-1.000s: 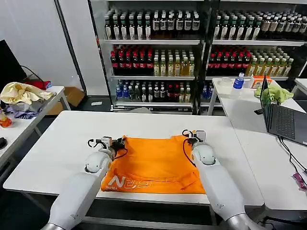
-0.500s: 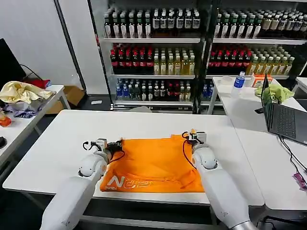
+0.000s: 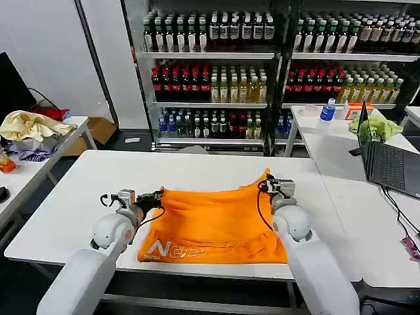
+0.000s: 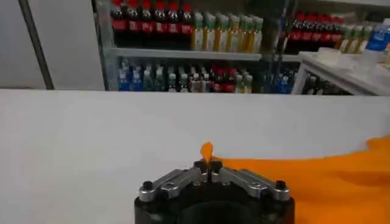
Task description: Fold and organize the clothes.
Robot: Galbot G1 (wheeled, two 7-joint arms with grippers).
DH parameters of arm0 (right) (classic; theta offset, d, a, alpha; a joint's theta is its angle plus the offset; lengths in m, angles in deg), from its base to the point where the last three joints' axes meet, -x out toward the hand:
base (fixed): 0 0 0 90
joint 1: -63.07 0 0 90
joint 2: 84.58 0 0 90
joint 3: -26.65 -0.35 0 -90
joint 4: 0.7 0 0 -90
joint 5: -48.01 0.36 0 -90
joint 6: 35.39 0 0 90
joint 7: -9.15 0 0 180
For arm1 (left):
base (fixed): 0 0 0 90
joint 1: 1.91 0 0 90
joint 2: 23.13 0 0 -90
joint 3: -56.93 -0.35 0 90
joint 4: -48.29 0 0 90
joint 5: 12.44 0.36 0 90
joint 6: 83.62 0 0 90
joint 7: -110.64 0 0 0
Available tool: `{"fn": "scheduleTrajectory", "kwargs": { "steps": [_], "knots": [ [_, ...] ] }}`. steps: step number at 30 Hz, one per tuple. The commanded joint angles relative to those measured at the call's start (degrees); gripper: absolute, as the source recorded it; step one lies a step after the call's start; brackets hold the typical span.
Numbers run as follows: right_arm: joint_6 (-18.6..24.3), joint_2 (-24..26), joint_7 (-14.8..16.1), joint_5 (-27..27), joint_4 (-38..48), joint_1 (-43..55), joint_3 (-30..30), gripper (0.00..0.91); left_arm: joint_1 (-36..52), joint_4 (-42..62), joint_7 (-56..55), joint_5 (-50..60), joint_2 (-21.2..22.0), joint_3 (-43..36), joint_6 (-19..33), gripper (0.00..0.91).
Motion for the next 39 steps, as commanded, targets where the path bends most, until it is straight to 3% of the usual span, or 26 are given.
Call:
{"fn": "scheduleTrajectory", "kwargs": {
  "steps": [1, 11, 23, 25, 26, 27, 29, 30, 36, 39],
  "knots": [
    [-1.0, 2.8, -0.1, 0.6, -13.5, -11.5, -3.4, 0.000, -8.7, -10.2, 0.0, -0.7, -3.2, 3.3, -0.1, 0.010],
    [-1.8, 2.8, 0.1, 0.3, -20.1, -21.7, -8.2, 0.000, -17.8, -14.6, 0.2, 1.1, -4.4, 5.3, -0.2, 0.010],
    [-2.3, 0.8, -0.7, -0.1, -18.3, -25.2, -9.1, 0.000, -18.3, -10.4, 0.4, 5.8, -3.0, 4.0, 0.5, 0.030],
    [-2.3, 0.4, -0.8, -0.5, -17.6, -25.0, -8.7, 0.000, -18.0, -9.4, 0.3, 6.7, -2.4, 3.6, 0.9, 0.191],
    [-2.3, 0.2, -0.8, -0.9, -17.2, -24.9, -8.6, 0.000, -17.9, -9.1, 0.3, 6.9, -2.2, 3.5, 0.9, 0.474],
    [-2.3, 0.1, -0.7, -1.1, -16.9, -24.8, -8.4, 0.000, -17.9, -8.8, 0.4, 7.1, -2.0, 3.3, 1.0, 0.907],
    [-2.3, -0.2, -0.3, -2.2, -16.4, -24.7, -7.9, 0.453, -17.9, -8.6, 0.3, 7.6, -1.5, 3.1, 1.0, 0.907],
    [-2.3, -0.2, -0.2, -2.7, -16.3, -24.7, -7.7, 0.907, -17.9, -8.5, 0.4, 7.9, -1.3, 3.0, 1.0, 0.907],
    [-2.3, -0.1, 1.2, -6.0, -17.5, -26.1, -7.3, 0.907, -19.1, -9.6, 0.3, 8.8, -0.8, 3.6, 1.8, 0.907],
    [-0.1, -0.1, 2.6, -10.3, -19.2, -28.3, -8.3, 0.907, -21.0, -12.8, -1.2, 11.6, -0.4, 4.8, 3.8, 0.907]
  ]
}}
